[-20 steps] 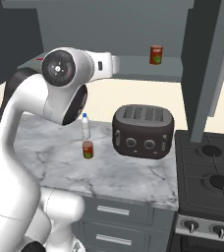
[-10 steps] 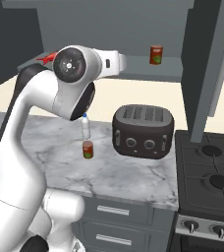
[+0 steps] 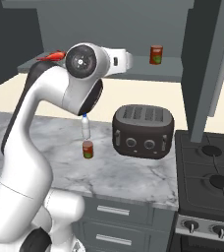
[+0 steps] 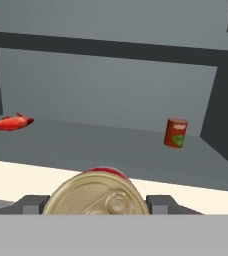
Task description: Pick the cans from the counter and place them in their designated side in the cabinet.
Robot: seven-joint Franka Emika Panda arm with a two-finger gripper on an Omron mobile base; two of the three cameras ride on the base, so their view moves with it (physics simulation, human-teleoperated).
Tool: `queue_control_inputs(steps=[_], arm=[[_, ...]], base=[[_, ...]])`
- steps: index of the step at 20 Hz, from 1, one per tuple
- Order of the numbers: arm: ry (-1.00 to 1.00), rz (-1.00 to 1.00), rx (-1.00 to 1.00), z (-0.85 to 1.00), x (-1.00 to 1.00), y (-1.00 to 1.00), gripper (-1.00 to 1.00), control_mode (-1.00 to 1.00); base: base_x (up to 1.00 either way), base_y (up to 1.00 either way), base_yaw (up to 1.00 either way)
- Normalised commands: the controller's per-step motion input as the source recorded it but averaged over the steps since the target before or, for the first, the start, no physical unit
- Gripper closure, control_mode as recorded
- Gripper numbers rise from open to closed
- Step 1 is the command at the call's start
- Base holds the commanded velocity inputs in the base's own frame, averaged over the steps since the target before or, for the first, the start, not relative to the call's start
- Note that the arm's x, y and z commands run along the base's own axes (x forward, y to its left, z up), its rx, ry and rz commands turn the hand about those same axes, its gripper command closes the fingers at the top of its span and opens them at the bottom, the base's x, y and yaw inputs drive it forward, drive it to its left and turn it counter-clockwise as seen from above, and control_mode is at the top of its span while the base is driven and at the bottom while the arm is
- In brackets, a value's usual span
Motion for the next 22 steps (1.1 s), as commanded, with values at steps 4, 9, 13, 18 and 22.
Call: queue_control_inputs(steps=[4, 9, 13, 18, 22], arm=[[0.02, 0.00, 0.00, 0.00, 0.18, -0.13, 1.00, -1.00], [0.03, 0.00, 0.00, 0.00, 0.18, -0.10, 1.00, -1.00], [0.04, 0.00, 0.00, 0.00, 0.22, -0.05, 1.00, -1.00], [0.05, 0.00, 0.00, 0.00, 0.23, -0.01, 1.00, -1.00], [0.05, 0.00, 0.00, 0.00, 0.21, -0.01, 1.00, -1.00]], base=[[0.00, 0.00, 0.00], [0.00, 0.00, 0.00], [0.00, 0.00, 0.00], [0.00, 0.00, 0.00], [0.00, 0.00, 0.00]])
